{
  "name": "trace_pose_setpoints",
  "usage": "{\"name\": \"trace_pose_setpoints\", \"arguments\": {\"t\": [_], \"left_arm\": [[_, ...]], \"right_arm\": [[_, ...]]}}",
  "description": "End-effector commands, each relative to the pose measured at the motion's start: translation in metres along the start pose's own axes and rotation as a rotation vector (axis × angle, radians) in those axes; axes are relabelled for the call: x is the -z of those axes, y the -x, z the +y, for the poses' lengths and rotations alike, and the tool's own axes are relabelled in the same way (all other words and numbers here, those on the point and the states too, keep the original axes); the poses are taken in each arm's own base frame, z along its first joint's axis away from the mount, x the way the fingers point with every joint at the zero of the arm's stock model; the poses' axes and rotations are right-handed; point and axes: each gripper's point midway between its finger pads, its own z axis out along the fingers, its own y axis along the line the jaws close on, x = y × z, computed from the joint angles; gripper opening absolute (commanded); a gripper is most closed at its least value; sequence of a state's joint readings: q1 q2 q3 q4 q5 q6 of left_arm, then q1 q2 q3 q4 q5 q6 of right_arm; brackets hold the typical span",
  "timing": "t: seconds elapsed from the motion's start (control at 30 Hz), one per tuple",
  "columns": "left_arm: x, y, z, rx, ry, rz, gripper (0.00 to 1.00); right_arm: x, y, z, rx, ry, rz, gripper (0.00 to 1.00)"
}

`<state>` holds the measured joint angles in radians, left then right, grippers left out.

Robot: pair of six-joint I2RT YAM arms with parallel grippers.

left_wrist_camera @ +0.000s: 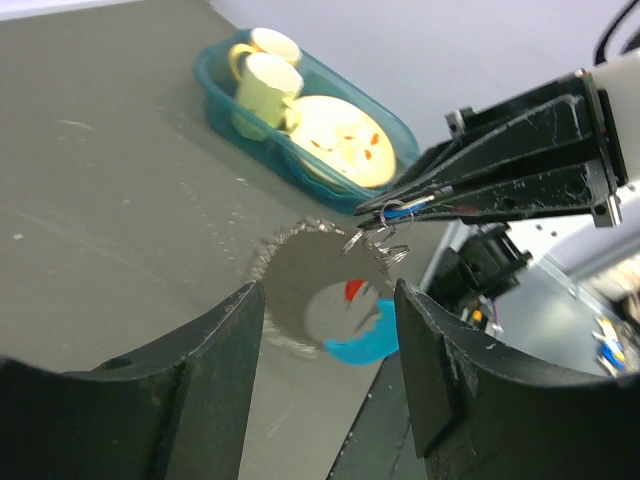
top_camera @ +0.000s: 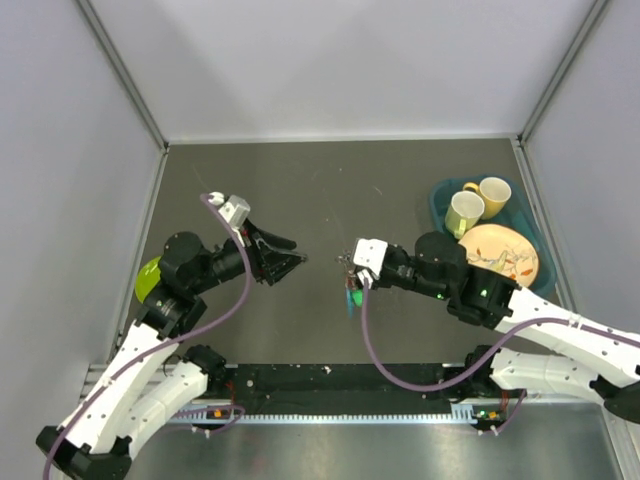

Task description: Remove the keys from the keyring

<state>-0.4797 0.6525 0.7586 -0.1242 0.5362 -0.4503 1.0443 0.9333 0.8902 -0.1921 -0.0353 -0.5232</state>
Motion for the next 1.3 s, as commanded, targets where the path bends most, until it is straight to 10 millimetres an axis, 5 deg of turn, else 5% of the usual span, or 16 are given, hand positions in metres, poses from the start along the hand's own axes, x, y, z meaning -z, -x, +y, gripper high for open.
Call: {"name": "trace_pose_setpoints", "arguments": {"t": [0.0,0.3,0.5,1.27], "left_arm": [[-0.006,0.011,-0.039,-0.123,-0.262,0.014,0.59],[-0.005,0.004,-0.08,-0.13,-0.533,0.097,0.47],[0.0,0.003,-0.104,-0.182,-0.62,0.06,0.47],[-0.033,-0.007,-0.124,-0.222,-0.723,0.098,0.52]], "right_arm": [[0.021,0.059,-0.01,0.064,0.03,-0.201,0.0],[0.038,0.074,-0.002,0.064,0.069,-0.278,0.0],[0.042,0.082,0.0,0.066,0.087,-0.311,0.0],[0.058,0.097,0.007,0.043,0.127,-0.383,0.0]]}}
